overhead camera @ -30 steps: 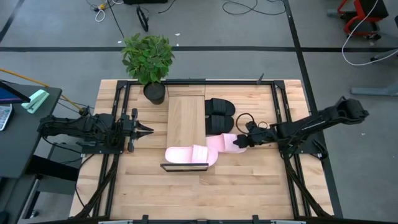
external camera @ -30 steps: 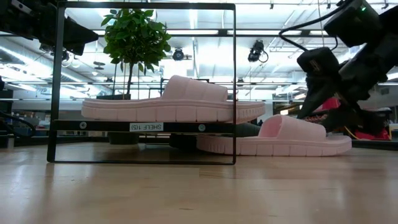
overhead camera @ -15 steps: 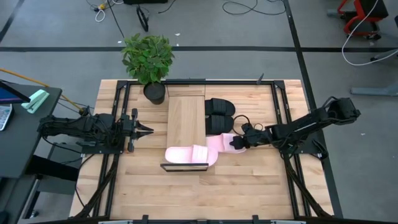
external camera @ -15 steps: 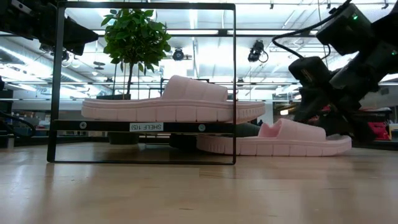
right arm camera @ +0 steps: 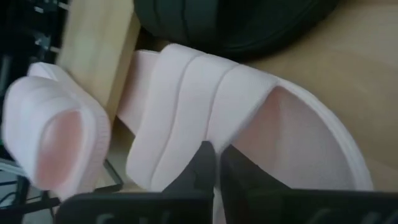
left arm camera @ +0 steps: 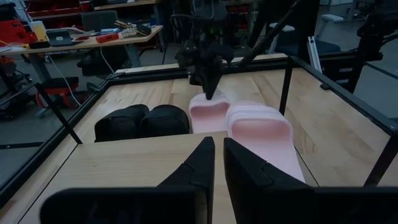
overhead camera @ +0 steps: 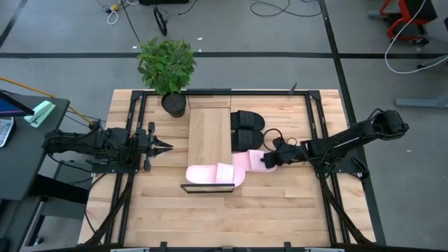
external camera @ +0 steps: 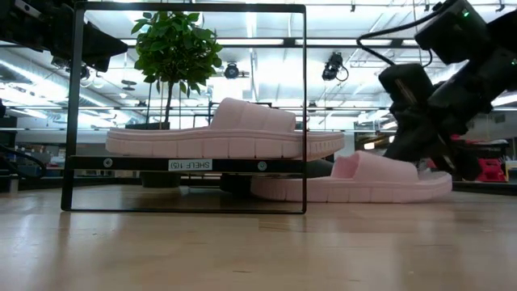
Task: Pick and place slides into the shelf
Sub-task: Put the pink slipper on the shelf
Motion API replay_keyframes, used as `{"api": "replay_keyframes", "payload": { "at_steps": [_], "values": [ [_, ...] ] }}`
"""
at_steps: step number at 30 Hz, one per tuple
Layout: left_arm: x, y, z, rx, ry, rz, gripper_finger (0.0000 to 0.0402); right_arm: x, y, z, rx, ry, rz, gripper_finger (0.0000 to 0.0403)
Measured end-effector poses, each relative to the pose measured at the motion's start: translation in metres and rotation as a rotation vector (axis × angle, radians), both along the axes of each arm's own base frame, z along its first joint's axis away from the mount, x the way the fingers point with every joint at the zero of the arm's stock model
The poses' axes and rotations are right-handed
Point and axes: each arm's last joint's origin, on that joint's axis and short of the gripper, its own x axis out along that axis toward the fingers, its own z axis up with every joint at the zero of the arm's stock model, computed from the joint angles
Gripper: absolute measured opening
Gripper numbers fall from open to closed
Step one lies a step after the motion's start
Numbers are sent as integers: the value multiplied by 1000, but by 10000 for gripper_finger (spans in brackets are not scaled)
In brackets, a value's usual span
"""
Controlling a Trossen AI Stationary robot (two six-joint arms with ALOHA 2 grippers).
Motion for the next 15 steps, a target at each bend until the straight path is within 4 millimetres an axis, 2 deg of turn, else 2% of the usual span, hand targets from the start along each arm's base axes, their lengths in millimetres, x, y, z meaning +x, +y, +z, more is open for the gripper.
{"api": "replay_keyframes", "payload": {
  "at_steps": [8,15],
  "values": [
    [0,0,0,-1,0,0,43,-11,0,14,43,-8,12,7],
    [0,0,0,-1,0,0,35,-24,5,42,37,76,56,7]
  ]
}}
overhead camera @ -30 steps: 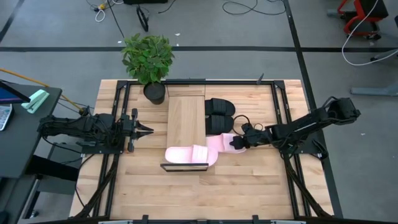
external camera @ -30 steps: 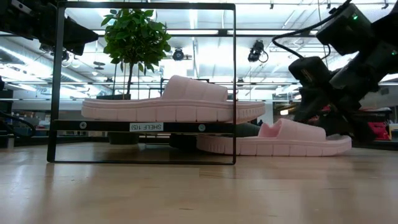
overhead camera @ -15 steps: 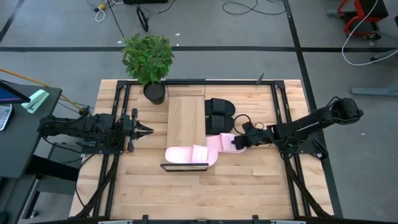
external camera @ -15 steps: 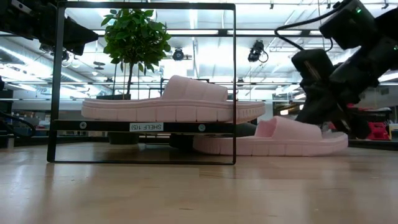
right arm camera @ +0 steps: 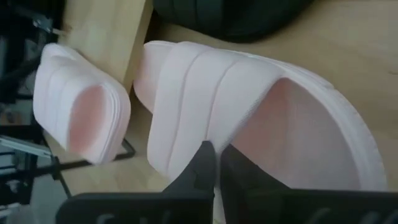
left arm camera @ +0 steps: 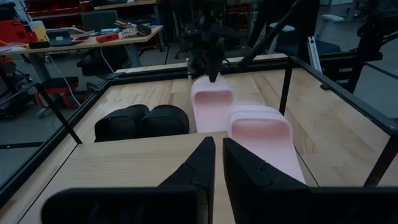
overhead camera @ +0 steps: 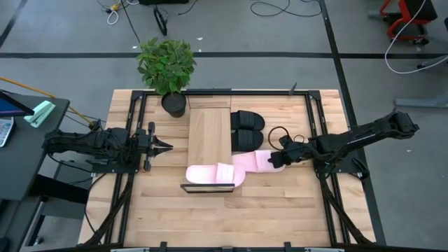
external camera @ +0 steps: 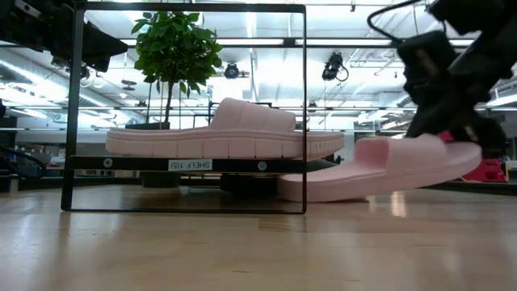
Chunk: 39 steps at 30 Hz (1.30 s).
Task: Pick and place slides into the shelf
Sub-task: Put the pink slipper on the shelf
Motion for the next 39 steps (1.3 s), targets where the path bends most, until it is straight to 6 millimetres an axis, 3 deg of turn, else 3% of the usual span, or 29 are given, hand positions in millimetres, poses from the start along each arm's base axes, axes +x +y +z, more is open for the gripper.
{"api": "replay_keyframes", "payload": {
  "at_steps": [10,25,32,39],
  "values": [
    [0,0,0,0,-1,0,41,-20,-2,57,-103,99,4,7],
    [0,0,1,0,-7,0,41,-15,-6,129,-272,-59,-39,7],
    [0,0,1,1,-8,0,32,6,-16,133,-325,-113,-23,7],
    [0,0,1,1,-8,0,31,43,-36,125,-348,-149,63,5]
  ]
}}
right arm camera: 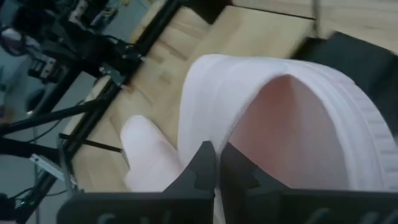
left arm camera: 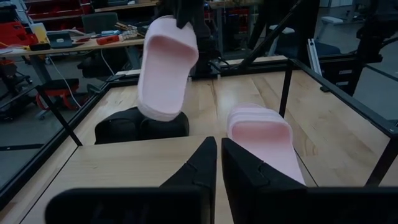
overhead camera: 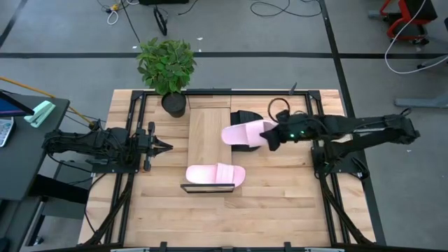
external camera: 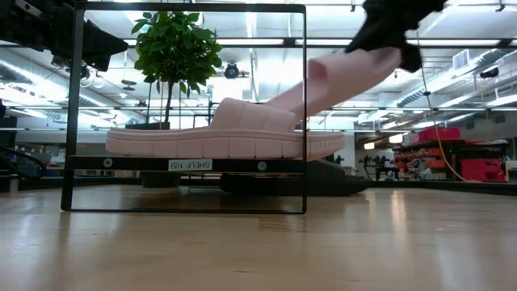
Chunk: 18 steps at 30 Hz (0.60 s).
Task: Pick and place slides into the shelf
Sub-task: Put the pink slipper on the shelf
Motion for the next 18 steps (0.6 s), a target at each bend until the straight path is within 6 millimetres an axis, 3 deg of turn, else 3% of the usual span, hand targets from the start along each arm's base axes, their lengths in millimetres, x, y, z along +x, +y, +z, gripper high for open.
{"api": "replay_keyframes", "payload": {
  "at_steps": [5,11,18],
  "values": [
    [0,0,0,0,0,0,38,28,-19,-14,3,-9,52,5],
    [0,0,0,0,2,0,34,66,-33,-18,21,-217,110,5],
    [0,0,-1,0,8,0,30,93,-23,-41,97,-233,143,5]
  ]
}}
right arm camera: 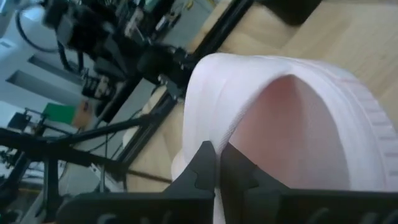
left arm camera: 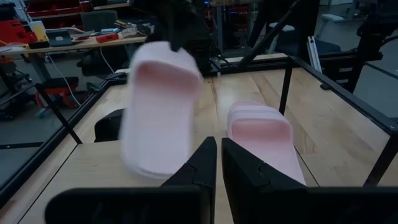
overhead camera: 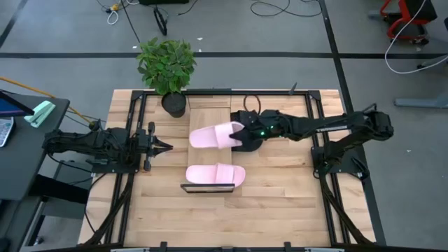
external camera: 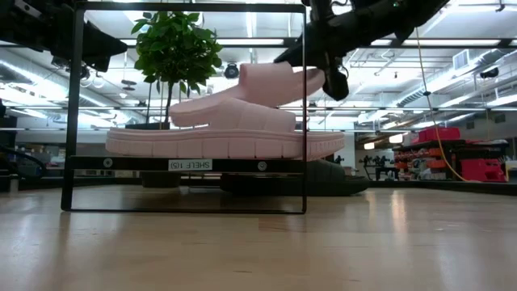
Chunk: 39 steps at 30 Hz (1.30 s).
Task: Pick and place slides into the shelf
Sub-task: Put the pink slipper on the shelf
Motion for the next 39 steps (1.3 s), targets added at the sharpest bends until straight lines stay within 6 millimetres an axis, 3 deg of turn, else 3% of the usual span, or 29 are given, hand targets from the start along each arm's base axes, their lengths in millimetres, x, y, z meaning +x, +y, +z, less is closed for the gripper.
{"api": "replay_keyframes", "payload": {
  "at_steps": [5,13,18,39],
  "values": [
    [0,0,0,-1,0,0,38,3,13,-10,2,-32,-29,5],
    [0,0,0,-4,0,1,36,-38,22,-42,142,-209,-165,5],
    [0,0,0,-7,-1,1,30,-55,33,-68,242,-145,-215,5],
    [0,0,0,-8,-1,1,28,-33,27,-100,353,-193,-145,5]
  ]
}}
